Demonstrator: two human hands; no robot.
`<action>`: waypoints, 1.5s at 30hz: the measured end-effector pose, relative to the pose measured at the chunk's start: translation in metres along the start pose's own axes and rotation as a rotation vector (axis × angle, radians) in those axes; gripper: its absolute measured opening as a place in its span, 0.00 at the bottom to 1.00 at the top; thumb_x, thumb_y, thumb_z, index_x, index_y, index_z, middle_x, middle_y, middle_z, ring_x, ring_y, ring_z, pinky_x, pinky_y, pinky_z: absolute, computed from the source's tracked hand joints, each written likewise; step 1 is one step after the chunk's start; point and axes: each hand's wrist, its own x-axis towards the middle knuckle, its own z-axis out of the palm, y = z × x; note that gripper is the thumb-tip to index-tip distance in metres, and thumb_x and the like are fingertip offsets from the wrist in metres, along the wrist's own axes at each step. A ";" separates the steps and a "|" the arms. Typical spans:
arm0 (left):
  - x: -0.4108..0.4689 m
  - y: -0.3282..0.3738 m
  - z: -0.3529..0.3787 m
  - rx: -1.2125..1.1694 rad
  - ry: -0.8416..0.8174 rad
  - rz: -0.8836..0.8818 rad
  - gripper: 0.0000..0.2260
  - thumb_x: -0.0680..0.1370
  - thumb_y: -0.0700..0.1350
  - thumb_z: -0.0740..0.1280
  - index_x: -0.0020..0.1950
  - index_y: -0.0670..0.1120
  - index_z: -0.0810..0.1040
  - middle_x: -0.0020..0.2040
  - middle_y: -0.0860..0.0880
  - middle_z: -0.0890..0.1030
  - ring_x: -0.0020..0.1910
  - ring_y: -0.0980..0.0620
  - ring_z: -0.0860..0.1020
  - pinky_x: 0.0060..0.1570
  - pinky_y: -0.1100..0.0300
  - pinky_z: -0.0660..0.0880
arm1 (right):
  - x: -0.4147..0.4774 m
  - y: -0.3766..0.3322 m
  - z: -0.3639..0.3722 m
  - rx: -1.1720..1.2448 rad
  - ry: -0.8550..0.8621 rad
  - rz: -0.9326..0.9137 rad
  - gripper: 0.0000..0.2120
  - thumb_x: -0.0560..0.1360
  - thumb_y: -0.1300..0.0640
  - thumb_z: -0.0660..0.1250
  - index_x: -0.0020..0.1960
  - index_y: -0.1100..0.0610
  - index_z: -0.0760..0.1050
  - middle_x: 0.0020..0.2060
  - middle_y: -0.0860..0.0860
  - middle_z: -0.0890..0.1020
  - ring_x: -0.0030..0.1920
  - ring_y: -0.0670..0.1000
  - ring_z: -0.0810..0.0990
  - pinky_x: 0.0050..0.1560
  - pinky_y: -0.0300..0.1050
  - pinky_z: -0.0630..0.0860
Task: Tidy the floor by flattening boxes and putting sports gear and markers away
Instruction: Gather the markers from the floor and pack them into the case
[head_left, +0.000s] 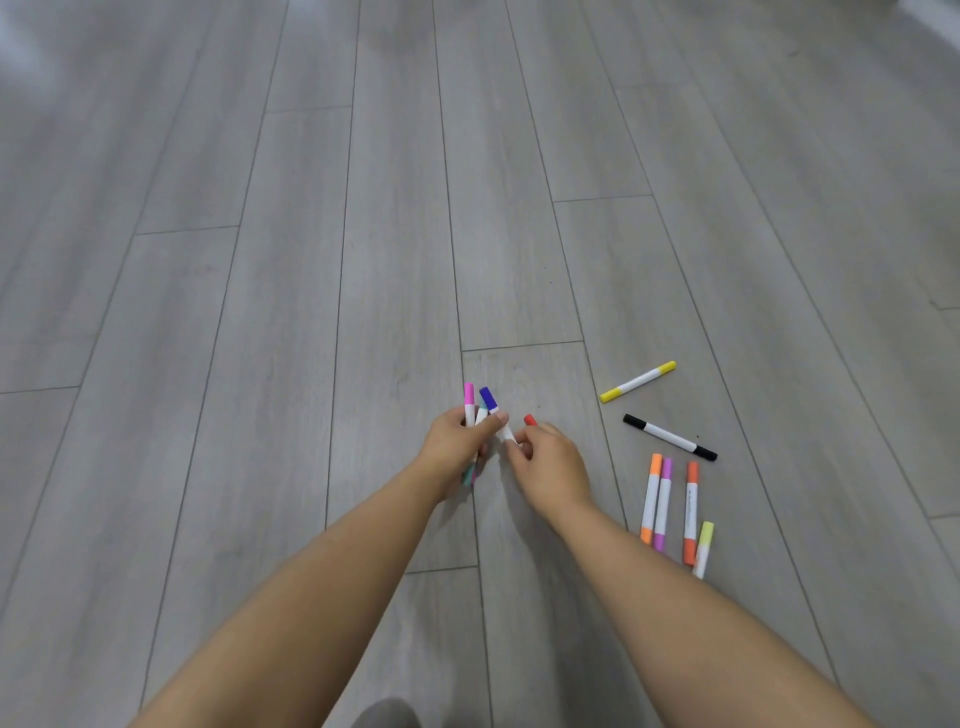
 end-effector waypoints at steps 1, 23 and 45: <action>0.000 0.001 0.001 -0.009 -0.015 0.005 0.12 0.76 0.50 0.73 0.46 0.41 0.78 0.34 0.45 0.76 0.31 0.50 0.74 0.33 0.55 0.73 | 0.001 0.000 0.001 0.023 -0.010 -0.008 0.10 0.79 0.51 0.64 0.43 0.55 0.78 0.45 0.49 0.79 0.61 0.47 0.76 0.54 0.43 0.76; 0.013 0.015 0.040 1.180 -0.316 0.700 0.14 0.78 0.54 0.69 0.62 0.52 0.79 0.59 0.52 0.74 0.51 0.49 0.77 0.49 0.54 0.75 | -0.022 0.070 -0.053 -0.274 0.047 -0.119 0.07 0.79 0.57 0.62 0.55 0.56 0.75 0.48 0.55 0.71 0.42 0.58 0.75 0.39 0.48 0.70; 0.010 0.010 0.083 1.613 -0.361 0.909 0.15 0.80 0.44 0.65 0.66 0.51 0.68 0.54 0.47 0.75 0.47 0.47 0.75 0.44 0.53 0.75 | -0.057 0.149 -0.092 -0.494 0.193 0.365 0.15 0.78 0.51 0.61 0.63 0.54 0.72 0.55 0.53 0.77 0.55 0.55 0.75 0.53 0.49 0.71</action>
